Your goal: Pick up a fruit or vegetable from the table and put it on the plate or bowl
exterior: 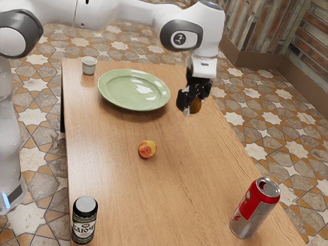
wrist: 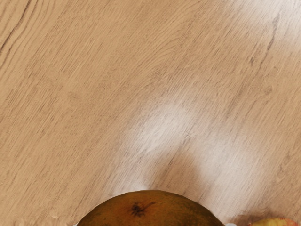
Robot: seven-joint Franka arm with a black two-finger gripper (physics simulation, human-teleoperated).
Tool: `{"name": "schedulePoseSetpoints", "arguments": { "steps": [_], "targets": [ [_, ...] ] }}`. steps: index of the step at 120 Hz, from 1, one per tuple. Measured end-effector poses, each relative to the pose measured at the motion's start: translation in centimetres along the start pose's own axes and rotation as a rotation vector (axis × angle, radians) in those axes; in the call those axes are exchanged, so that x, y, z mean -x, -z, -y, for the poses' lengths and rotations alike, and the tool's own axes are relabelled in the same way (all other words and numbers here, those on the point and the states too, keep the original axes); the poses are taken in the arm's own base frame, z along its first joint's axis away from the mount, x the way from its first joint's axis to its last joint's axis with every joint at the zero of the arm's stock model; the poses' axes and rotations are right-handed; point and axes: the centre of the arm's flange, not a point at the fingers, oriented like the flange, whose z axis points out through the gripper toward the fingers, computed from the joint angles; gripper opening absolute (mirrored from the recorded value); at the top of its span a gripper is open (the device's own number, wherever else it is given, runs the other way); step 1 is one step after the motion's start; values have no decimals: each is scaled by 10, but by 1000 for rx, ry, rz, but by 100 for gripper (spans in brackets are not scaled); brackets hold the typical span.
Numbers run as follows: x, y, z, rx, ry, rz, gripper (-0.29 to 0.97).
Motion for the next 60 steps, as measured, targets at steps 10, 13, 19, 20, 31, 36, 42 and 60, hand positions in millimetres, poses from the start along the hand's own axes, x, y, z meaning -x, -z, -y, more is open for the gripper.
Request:
{"name": "schedulePoseSetpoints", "arguments": {
  "steps": [10, 13, 19, 20, 31, 36, 42, 60],
  "targets": [
    [35, 11, 24, -12, 103, 18, 30],
    [47, 13, 31, -14, 135, 23, 30],
    [73, 16, 44, -18, 199, 36, 30],
    [77, 17, 47, -19, 210, 38, 30],
    [129, 20, 70, -24, 330, 58, 30],
    [152, 22, 79, -25, 383, 65, 30],
    [179, 21, 89, -24, 442, 72, 30],
    [250, -11, 121, 24, 590, 106, 29]
  ]
}}
